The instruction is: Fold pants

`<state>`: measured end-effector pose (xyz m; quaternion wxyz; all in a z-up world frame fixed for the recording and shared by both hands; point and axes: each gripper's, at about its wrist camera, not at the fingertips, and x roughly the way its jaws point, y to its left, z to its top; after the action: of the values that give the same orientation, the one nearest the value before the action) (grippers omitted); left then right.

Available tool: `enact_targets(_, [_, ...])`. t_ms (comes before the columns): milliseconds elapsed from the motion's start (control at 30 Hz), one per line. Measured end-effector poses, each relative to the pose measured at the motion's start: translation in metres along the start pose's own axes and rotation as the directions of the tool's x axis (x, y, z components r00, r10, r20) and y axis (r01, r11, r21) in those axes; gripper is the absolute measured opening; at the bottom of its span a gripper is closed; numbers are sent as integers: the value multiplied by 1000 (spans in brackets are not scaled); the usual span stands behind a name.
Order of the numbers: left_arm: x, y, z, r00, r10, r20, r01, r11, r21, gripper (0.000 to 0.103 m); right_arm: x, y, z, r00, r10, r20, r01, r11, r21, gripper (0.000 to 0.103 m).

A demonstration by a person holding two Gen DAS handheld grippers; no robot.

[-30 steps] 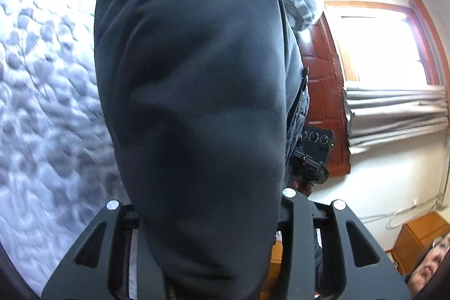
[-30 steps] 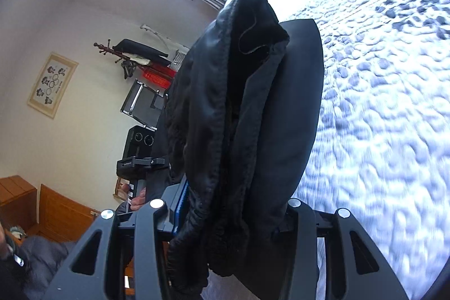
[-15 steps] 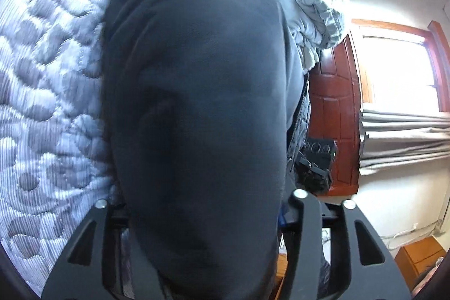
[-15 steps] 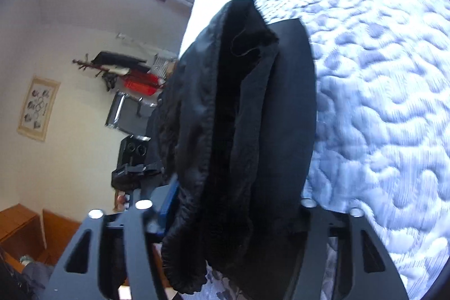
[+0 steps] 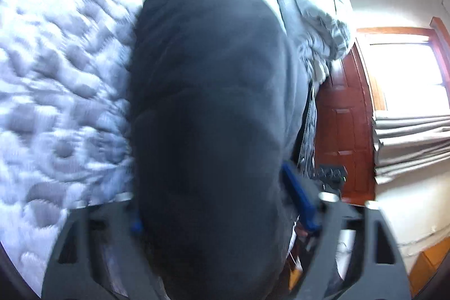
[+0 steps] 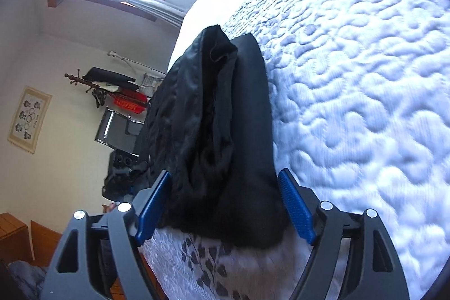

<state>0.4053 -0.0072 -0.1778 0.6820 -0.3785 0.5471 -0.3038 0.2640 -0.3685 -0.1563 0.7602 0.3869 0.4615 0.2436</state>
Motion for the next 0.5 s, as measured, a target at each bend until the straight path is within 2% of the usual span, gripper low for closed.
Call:
enact_targets(33, [-9,-1,-1,999,-14,45,14,1000,5,94,-2,-3,1,1000,-4,2,4,1000,2,81])
enact_targets(100, [-21,1,0,998,-30,60,31,999,-11,94,-12,-7,-8,999,-35,1,35,999,0,81])
enact_targets(200, [-35,1,-1,995,22,102,-19,999,-28,94,-26,-5,-22,998,-61,7,62,998,-7,81])
enact_targets(300, [-55,-7,-10,982,82,171,-87,996,22,96,-38,-3,-34,996,-89,20,89,996,-16,81])
enact_targets(367, [-67,-19,-18,970,112,218,-124,991,45,97,-47,4,-45,992,-124,33,126,991,-36,81])
enact_targets(433, [-78,-30,-29,947,176,268,-199,978,60,97,-54,14,-56,985,-164,48,166,984,-61,81])
enact_targets(500, [-85,-40,-39,924,232,305,-268,960,82,99,-58,27,-67,969,-240,61,245,964,-100,86])
